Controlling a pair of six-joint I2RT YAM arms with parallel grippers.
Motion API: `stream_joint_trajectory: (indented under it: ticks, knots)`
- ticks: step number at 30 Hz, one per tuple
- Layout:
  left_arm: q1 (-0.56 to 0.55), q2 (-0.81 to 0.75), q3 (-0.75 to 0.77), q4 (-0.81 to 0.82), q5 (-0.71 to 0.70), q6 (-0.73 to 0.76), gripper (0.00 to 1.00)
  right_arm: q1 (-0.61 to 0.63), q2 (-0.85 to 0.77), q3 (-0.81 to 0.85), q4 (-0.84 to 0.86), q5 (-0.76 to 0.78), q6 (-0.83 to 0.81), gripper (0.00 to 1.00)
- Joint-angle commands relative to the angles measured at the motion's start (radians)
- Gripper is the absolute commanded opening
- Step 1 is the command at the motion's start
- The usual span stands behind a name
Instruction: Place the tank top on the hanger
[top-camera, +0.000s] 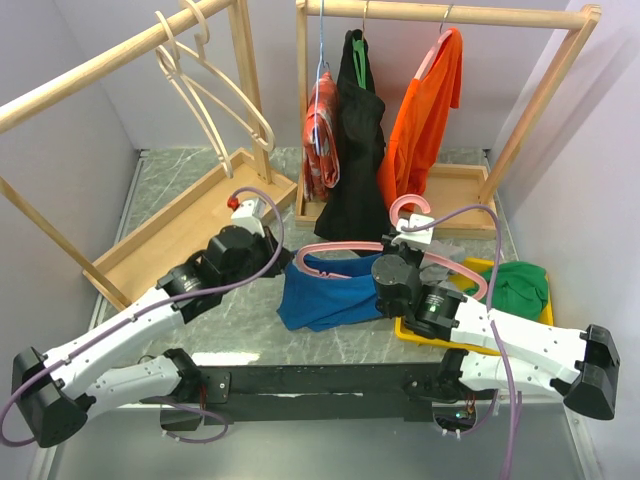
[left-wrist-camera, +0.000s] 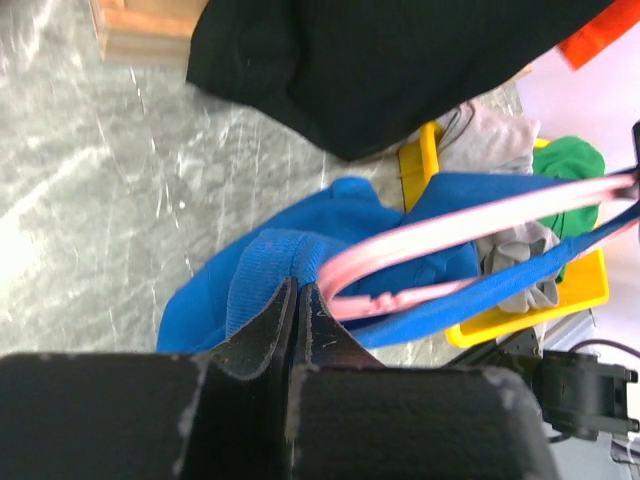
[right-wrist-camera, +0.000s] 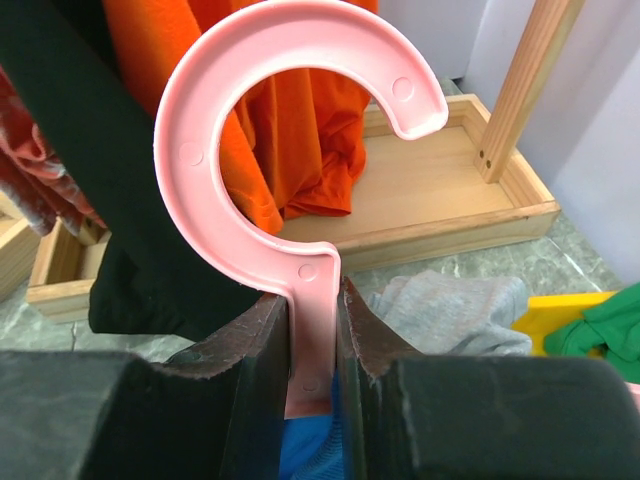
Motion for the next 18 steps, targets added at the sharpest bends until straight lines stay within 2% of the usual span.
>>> stream_joint_trajectory:
  ticks: [1, 6, 10, 16, 18]
  knots:
    - [0.009, 0.04, 0.098, -0.033, -0.013, 0.059, 0.01, 0.013, -0.03, 0.001, 0.065, 0.045, -0.017, 0.0]
    - [0.009, 0.067, 0.167, -0.046, 0.039, 0.088, 0.01, 0.018, -0.032, -0.003, 0.105, 0.042, -0.06, 0.0]
    - [0.009, 0.08, 0.251, -0.076, 0.067, 0.102, 0.01, 0.022, 0.007, 0.055, 0.107, 0.071, -0.083, 0.0]
    - [0.009, 0.071, 0.323, -0.099, 0.125, 0.096, 0.01, 0.021, 0.044, 0.124, 0.291, 0.074, -0.287, 0.0]
    - [0.008, 0.081, 0.346, -0.104, 0.134, 0.091, 0.01, 0.035, 0.06, 0.174, 0.268, 0.064, -0.266, 0.0]
